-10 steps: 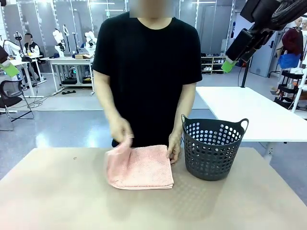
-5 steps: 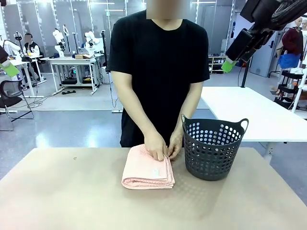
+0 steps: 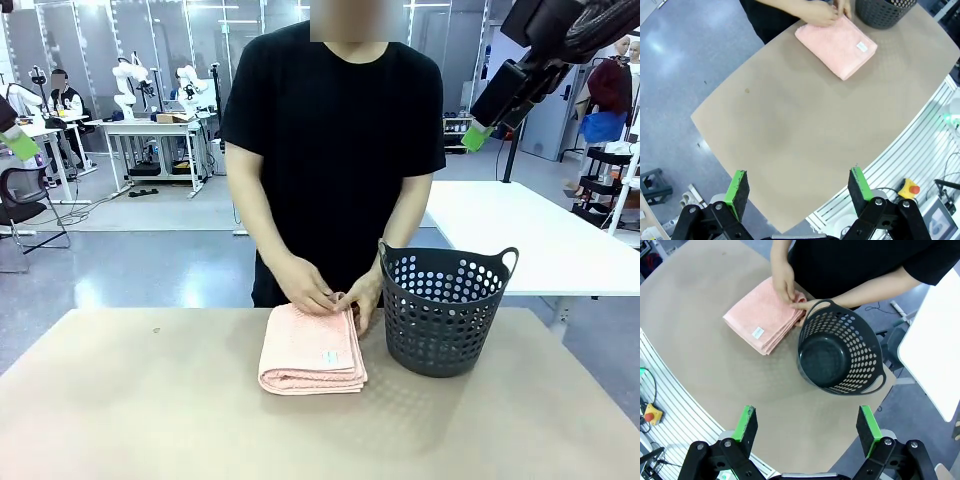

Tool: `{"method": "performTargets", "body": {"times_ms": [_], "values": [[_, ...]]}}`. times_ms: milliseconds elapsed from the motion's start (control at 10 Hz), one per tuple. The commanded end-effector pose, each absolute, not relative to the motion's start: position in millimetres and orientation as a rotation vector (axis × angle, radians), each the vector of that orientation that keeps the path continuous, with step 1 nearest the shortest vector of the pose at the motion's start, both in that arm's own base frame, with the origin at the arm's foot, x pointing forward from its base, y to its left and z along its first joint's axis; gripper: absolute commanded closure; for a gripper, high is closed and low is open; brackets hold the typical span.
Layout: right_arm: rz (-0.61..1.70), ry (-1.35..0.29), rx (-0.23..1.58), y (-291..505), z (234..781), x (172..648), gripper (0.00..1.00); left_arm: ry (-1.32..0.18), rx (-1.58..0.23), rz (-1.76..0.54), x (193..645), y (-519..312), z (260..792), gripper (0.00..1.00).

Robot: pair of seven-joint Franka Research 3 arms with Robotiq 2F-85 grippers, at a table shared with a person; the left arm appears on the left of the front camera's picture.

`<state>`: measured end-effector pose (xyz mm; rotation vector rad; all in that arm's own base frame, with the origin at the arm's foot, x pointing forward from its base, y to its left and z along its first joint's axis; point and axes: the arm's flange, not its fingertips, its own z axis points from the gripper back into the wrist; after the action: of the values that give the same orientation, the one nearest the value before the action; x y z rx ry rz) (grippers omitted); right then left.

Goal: Fold the towel.
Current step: Pick up the 100 cm Hotel Towel and place it on the left side of the table.

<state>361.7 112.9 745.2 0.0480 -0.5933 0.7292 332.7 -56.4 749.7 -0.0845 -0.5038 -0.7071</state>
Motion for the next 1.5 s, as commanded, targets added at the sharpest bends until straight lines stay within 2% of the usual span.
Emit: {"method": "performTargets", "body": {"times_ms": [0,1400], "values": [[0.724,-0.594,0.043,111.3,745.6,361.0,0.00,-0.504,-0.078,-0.709,331.3,-54.0,751.6,0.00],[0.724,-0.594,0.043,111.3,745.6,361.0,0.00,-0.504,-0.078,-0.709,331.3,-54.0,751.6,0.00]]}}
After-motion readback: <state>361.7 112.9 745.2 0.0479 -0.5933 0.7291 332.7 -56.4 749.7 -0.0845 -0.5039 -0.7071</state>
